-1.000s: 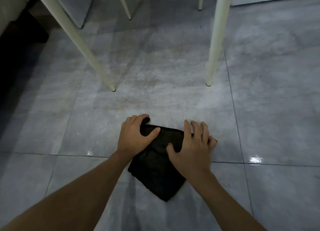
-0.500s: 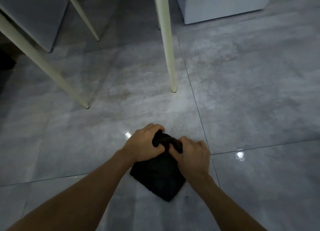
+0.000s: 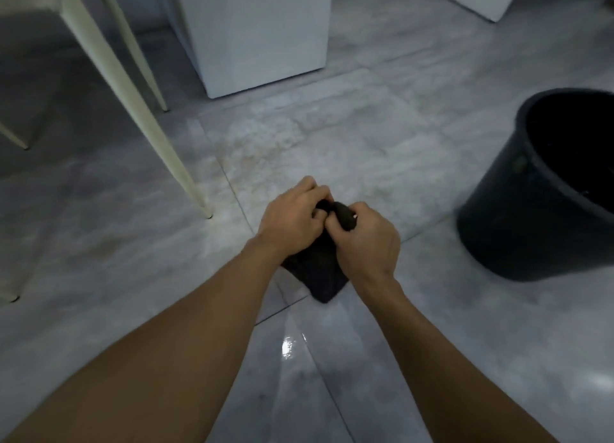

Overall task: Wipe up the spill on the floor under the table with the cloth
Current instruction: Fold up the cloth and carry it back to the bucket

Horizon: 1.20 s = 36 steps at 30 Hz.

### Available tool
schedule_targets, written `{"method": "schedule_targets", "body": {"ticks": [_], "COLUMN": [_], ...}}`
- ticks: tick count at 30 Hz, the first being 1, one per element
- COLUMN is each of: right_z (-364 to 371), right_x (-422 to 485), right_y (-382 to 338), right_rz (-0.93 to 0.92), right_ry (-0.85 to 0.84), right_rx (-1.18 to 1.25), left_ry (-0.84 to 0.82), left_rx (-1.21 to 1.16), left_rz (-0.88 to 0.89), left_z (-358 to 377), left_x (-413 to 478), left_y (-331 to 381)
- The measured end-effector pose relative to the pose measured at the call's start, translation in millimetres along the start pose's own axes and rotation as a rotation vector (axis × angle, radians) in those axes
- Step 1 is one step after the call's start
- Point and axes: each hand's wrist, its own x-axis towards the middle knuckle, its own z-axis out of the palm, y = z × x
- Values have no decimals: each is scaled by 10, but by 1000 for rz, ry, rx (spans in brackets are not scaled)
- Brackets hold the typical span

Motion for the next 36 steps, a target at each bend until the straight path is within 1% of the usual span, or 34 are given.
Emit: {"method": "schedule_targets", "body": {"ticks": [7,11,14,17,19,20,22,23,25,27,28,31,34,36], "right_z": [-1331,-1994,-2285,-2331,-2306,-2303,-2318,-2310,-2222,-2067,-2005,-1941,-1892,-1772], "right_x": [605,882,1059,1211,1262,1280,1297,1302,1291,1233,1203,1199,1287,1376], "right_y": [-35,107,265,486,595,622,596,567,491,419,405,376,276,115], "right_rz": [79,156,231,305,368,405,415,375,283,283,296,329,346,282], "right_ry": [366,514,576,516,443,413,405,406,327,157,100,79,89,119], "right_rx": [-85,-180,-263,-332,-387,-415,-437,-423,-323,-280,-312,-410,-530,-569], "left_ry": [203,222,209,175,199,240,305,293,197,86,51,25,-6,0], "left_rx": [-12,-32,-44,39,108,90,-47,-146,-318,-338,-315,-193,18,141], "left_rz": [262,412,481,499,411,353,298,289,248,255,283,368,301,274], "left_z": [-122,-89,70,316,457,501,527,526,485,402,360,257,120,-60], "left_x": [1050,1505,1723,1824,1812,1791,1730,1702,1662,1582,1539,1470,1475,1547], "left_y": [1305,2048,2408,2508,2480,2460,2432,2411,2327,2214,2142,1890,1653,1532]}}
